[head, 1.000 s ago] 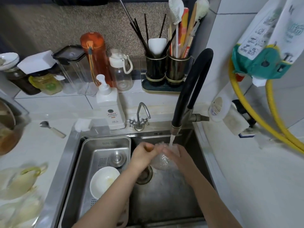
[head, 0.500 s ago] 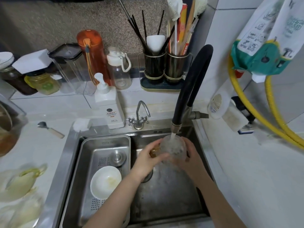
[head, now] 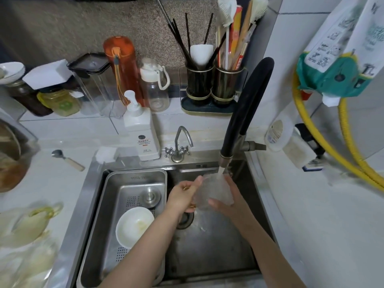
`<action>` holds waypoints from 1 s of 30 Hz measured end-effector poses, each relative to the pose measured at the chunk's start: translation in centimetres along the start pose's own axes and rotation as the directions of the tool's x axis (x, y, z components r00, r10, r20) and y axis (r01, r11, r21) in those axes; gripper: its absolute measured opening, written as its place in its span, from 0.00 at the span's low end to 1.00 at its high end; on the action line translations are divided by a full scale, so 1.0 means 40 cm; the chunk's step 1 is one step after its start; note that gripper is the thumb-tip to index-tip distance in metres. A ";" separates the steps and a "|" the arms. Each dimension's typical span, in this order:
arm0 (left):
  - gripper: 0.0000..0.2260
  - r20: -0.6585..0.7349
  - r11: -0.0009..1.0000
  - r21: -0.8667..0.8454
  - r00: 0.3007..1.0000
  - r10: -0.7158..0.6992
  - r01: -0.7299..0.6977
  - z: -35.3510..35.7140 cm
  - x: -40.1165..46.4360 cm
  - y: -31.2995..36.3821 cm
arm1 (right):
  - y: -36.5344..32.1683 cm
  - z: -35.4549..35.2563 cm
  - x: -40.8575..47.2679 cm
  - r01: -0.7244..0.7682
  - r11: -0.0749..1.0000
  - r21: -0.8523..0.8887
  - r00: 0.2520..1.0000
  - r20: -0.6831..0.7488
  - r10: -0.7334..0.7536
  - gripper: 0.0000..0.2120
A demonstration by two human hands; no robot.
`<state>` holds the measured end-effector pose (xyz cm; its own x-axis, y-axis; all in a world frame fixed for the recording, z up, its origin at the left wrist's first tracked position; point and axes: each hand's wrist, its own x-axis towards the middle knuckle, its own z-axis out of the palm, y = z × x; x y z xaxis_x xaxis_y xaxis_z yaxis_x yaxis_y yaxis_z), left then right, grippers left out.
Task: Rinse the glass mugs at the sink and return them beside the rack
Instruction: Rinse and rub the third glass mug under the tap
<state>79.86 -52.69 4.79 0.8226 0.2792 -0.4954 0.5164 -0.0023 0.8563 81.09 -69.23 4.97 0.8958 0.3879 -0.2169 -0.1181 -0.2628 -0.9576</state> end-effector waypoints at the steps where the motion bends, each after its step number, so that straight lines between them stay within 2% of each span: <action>1: 0.20 -0.006 1.000 -0.006 1.000 -0.004 0.004 -0.001 0.000 -0.003 | -0.004 0.008 -0.003 0.002 1.000 0.031 1.000 0.013 -0.002 0.42; 3: 0.17 0.003 1.000 -0.002 1.000 0.031 -0.031 0.003 -0.008 -0.014 | 0.011 0.018 0.002 -0.003 1.000 0.002 1.000 -0.009 0.004 0.43; 5: 0.18 0.018 0.986 0.055 0.988 0.154 -0.154 0.004 -0.013 -0.034 | 0.005 0.021 0.015 -0.015 0.998 -0.066 0.999 -0.051 0.012 0.38; 7: 0.21 0.060 0.949 0.175 0.965 0.254 -0.261 -0.002 -0.018 -0.052 | -0.011 0.015 0.025 -0.029 0.987 -0.155 0.986 -0.166 0.003 0.30; 8: 0.21 0.088 0.929 0.211 0.952 0.292 -0.304 -0.005 -0.027 -0.053 | -0.015 0.014 0.040 -0.075 0.997 -0.036 0.966 -0.250 0.063 0.24; 9: 0.21 0.105 0.911 0.239 0.941 0.321 -0.337 -0.007 -0.034 -0.054 | -0.023 0.007 0.040 -0.073 0.997 -0.020 0.956 -0.287 0.064 0.20; 10: 0.22 0.104 0.894 0.264 0.932 0.346 -0.361 -0.009 -0.038 -0.052 | -0.018 0.007 0.048 -0.110 0.994 -0.013 0.961 -0.256 0.103 0.19; 11: 0.22 0.088 0.880 0.284 0.924 0.372 -0.381 -0.011 -0.038 -0.047 | -0.033 0.013 0.042 -0.109 0.988 -0.113 0.980 -0.182 0.087 0.19; 13: 0.22 0.046 0.866 0.308 0.916 0.400 -0.393 -0.017 -0.031 -0.035 | -0.005 0.007 0.058 -0.122 0.977 -0.177 0.991 -0.069 0.112 0.27; 15: 0.27 0.021 0.872 0.306 0.918 0.395 -0.383 -0.021 -0.015 -0.028 | 0.010 0.002 0.064 -0.106 0.988 -0.112 0.994 -0.037 0.102 0.34; 18: 0.31 0.008 0.925 0.182 0.941 0.339 -0.335 -0.020 -0.013 -0.007 | 0.017 -0.007 0.043 -0.023 0.999 -0.043 0.999 -0.038 0.021 0.34; 20: 0.25 0.012 0.966 0.086 0.970 0.242 -0.242 -0.012 -0.024 0.009 | 0.003 -0.010 0.038 0.022 0.999 -0.033 0.998 -0.065 -0.024 0.34; 22: 0.17 0.009 0.994 0.034 0.995 0.102 -0.102 -0.006 -0.038 0.019 | -0.005 -0.003 0.049 0.081 0.997 -0.014 0.995 -0.061 -0.081 0.26; 23: 0.17 -0.005 0.998 0.042 0.999 0.051 -0.050 -0.005 -0.041 0.017 | -0.023 0.009 0.052 0.115 0.993 -0.020 0.993 -0.028 -0.116 0.19; 25: 0.22 -0.033 0.994 0.108 0.999 0.002 0.001 -0.004 -0.050 0.015 | -0.047 0.033 0.069 0.182 0.980 -0.081 0.981 -0.058 -0.187 0.14; 28: 0.25 -0.070 0.956 0.274 0.990 0.126 -0.103 0.008 -0.056 0.010 | -0.053 0.044 0.085 0.054 0.998 -0.038 0.987 -0.152 -0.059 0.21; 30: 0.24 -0.080 0.920 0.350 0.973 0.214 -0.174 0.015 -0.056 0.003 | -0.045 0.043 0.083 -0.029 1.000 0.008 0.978 -0.205 0.030 0.12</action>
<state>78.21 -53.88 5.93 0.8923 0.3485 -0.2869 0.4157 -0.3867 0.8232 83.56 -65.95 5.66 0.9607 0.1900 -0.2024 -0.1478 -0.2669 -0.9523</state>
